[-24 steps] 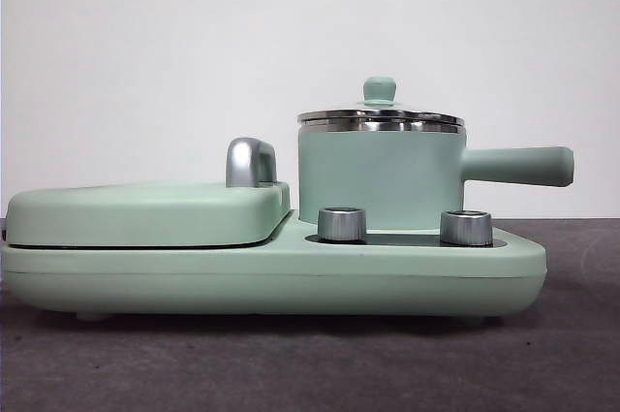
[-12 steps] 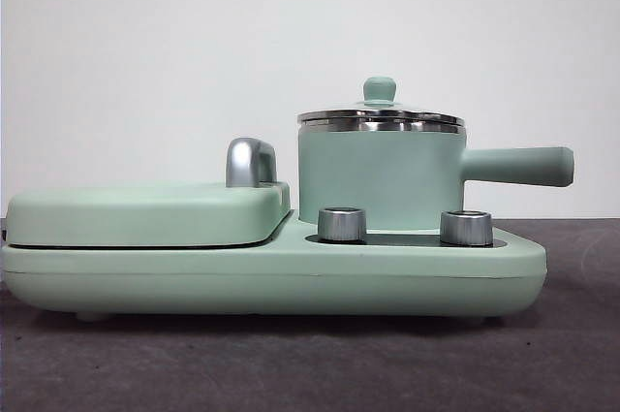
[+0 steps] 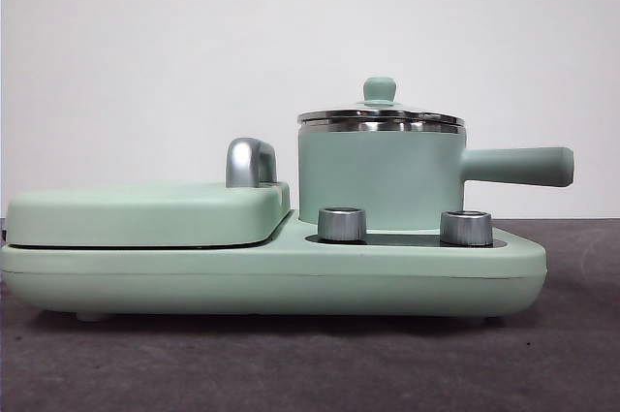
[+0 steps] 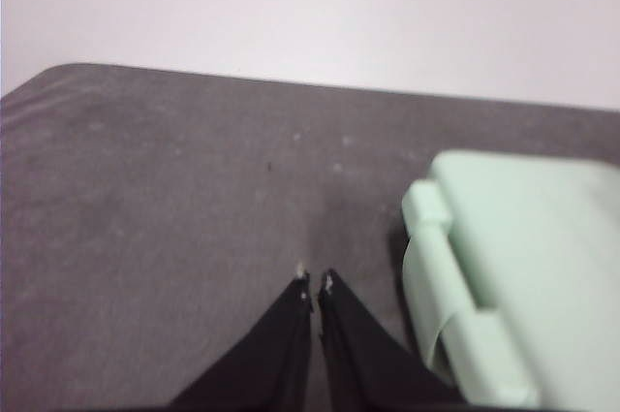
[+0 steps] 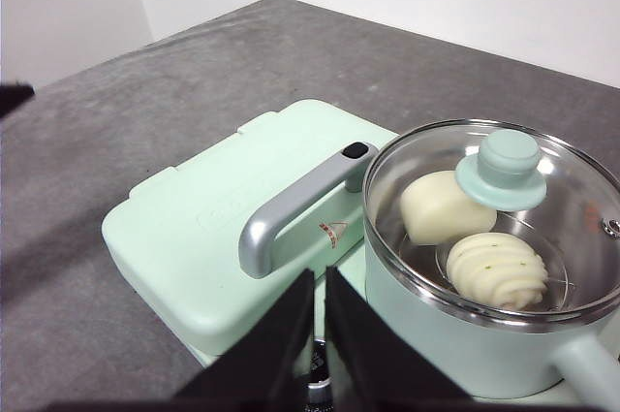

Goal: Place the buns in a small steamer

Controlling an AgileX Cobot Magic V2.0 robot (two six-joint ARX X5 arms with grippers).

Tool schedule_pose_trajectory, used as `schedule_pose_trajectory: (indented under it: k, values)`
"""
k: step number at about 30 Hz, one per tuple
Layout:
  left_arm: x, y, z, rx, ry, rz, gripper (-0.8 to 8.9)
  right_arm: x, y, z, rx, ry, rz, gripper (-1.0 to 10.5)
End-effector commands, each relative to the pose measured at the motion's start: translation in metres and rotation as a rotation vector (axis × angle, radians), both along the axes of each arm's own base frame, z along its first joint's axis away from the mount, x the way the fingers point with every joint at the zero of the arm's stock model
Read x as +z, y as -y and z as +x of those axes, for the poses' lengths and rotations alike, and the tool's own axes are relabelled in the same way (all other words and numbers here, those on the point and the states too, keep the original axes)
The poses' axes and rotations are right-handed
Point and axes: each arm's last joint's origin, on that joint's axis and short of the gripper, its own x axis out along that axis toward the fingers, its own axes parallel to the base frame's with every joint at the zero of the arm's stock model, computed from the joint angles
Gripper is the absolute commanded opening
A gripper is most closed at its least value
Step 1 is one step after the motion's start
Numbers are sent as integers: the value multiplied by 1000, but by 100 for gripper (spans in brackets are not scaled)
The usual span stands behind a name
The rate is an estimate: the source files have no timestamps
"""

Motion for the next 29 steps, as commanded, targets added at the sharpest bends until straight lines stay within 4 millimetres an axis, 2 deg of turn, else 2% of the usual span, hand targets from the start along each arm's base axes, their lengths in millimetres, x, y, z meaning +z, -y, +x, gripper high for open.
schedule_pose_trajectory:
  k: [1,5,8,25,29]
  values:
    - [-14,-1,-1,5,7,49,20,6,-2,-1,8,8,23,17]
    - [-35,-2,-2,16,14,49,20,6,-2,-1,8,8,23,17]
    - [-43,-2,-2,16,-18,33,20,6,-2,-1,8,9,24,17]
    - [-44,-2,-2,18,-23,34,20,10,-2,0,10,47,44,17]
    - [-44,-2,-2,18,-23,34,20,11,14,0,-66,166,-60,17]
